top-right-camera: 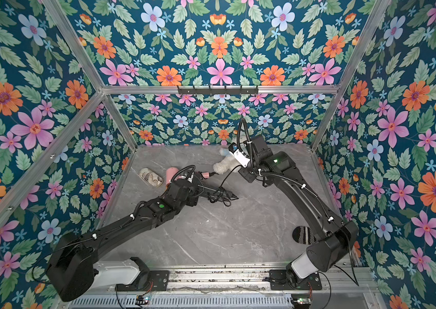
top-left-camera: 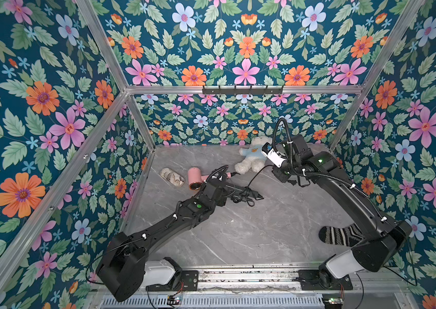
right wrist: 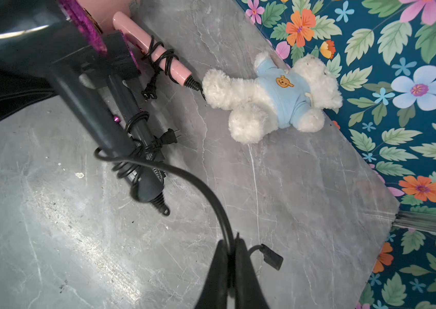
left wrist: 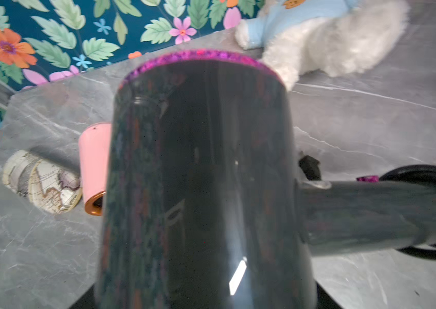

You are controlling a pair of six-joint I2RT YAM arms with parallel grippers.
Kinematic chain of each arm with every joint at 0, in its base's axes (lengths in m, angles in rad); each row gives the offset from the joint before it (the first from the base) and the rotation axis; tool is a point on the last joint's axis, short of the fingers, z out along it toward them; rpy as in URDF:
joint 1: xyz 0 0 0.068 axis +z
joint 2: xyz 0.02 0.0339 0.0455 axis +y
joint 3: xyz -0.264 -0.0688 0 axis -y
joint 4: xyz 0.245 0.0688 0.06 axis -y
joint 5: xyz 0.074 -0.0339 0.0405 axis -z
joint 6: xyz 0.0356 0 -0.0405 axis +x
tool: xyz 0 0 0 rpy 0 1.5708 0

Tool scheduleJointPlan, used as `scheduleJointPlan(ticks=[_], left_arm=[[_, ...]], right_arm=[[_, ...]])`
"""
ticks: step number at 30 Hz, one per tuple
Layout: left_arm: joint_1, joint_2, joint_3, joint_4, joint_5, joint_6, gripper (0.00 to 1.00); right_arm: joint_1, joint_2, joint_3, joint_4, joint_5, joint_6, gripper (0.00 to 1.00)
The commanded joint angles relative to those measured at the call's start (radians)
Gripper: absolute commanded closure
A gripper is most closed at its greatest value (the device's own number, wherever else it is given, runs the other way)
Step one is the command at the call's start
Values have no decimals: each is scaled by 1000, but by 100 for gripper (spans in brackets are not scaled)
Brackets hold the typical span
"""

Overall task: Wrap the cord around the hair dryer
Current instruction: Wrap the power cord around the hair dryer.

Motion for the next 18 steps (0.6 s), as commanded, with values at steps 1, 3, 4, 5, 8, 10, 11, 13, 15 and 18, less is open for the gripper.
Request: scheduleJointPlan(ticks=[1, 3, 4, 5, 8, 10, 11, 13, 15, 18], left_arm=[[-3, -20, -3, -40, 247, 81, 100], [-7, -19, 3, -65, 350, 92, 100], [-8, -27, -2, -58, 403, 96, 100], [-9, -43, -14, -33, 463, 99, 100], [-8, -114, -55, 52, 552, 89, 100], [-8, -157, -67, 84, 543, 72, 100], [-8, -178, -72, 99, 540, 66, 100], [-7, -213, -87, 144, 567, 47, 100], [-7, -241, -101, 213, 597, 9, 100], [-5, -257, -97, 284, 558, -71, 100]], right_arm=[[-28, 44, 28, 29, -67, -1, 100], [-35, 85, 44, 6, -66, 8, 100], [-40, 93, 39, 13, -78, 12, 100], [-52, 100, 27, 24, -109, 20, 100], [-101, 104, -19, 73, -222, 57, 100], [-123, 103, -44, 91, -268, 87, 100], [-131, 102, -58, 97, -282, 96, 100], [-138, 95, -93, 119, -319, 111, 100], [-151, 85, -147, 162, -368, 136, 100], [-160, 70, -233, 244, -405, 190, 100]])
